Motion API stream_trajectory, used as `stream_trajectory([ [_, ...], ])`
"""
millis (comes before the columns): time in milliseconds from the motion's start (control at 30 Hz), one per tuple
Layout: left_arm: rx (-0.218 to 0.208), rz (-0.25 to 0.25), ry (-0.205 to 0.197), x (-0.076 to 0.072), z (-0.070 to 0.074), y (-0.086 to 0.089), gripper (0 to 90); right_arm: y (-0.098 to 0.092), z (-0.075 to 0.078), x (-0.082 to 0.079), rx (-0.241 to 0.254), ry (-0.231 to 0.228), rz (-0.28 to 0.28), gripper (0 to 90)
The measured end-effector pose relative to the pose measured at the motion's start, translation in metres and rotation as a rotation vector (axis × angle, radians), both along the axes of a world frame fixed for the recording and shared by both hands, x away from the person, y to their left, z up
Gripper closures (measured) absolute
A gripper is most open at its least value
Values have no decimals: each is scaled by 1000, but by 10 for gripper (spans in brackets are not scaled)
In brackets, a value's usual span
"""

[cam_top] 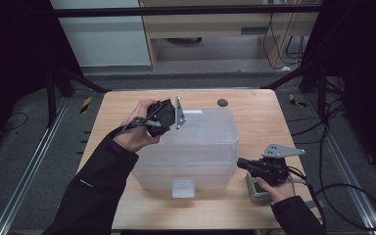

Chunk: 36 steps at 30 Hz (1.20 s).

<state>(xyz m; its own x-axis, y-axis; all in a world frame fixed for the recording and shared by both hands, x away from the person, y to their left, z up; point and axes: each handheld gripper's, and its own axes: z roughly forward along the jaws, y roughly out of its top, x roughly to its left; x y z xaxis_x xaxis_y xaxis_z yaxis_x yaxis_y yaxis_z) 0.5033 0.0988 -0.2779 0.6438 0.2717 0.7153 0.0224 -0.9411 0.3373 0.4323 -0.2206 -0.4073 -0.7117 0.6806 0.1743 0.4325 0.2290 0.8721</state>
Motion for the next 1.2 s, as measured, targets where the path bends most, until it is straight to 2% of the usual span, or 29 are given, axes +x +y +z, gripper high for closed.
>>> stream_trajectory([
  [33, 7, -6, -3, 0, 1, 1, 614, 0, 0, 0, -3, 3, 0, 897],
  [100, -17, -8, 9, -2, 0, 3, 562, 1, -1, 0, -9, 2, 0, 897],
  [233, -89, -18, 25, -7, 3, 13, 495, 1, 0, 0, -2, 2, 0, 898],
  [467, -286, -28, 48, -19, 16, 42, 453, 1, 0, 0, 3, 2, -1, 897],
  [700, -498, 11, 43, -28, 27, 87, 469, 1, 0, 0, 5, 0, -3, 897],
  [800, -592, 45, 40, -29, 25, 106, 477, 1, 0, -1, 6, 0, -5, 897],
  [900, -667, 85, 30, -29, 18, 123, 490, 1, 0, -1, 8, 1, -6, 897],
  [1000, -737, 120, 38, -29, 10, 141, 523, 1, 0, -1, 9, 1, -7, 897],
  [1100, -793, 151, 38, -32, 1, 158, 541, 1, 0, -1, 7, 1, -8, 896],
  [1200, -824, 183, 24, -37, -6, 175, 567, 1, 0, -1, 8, 1, -8, 897],
])
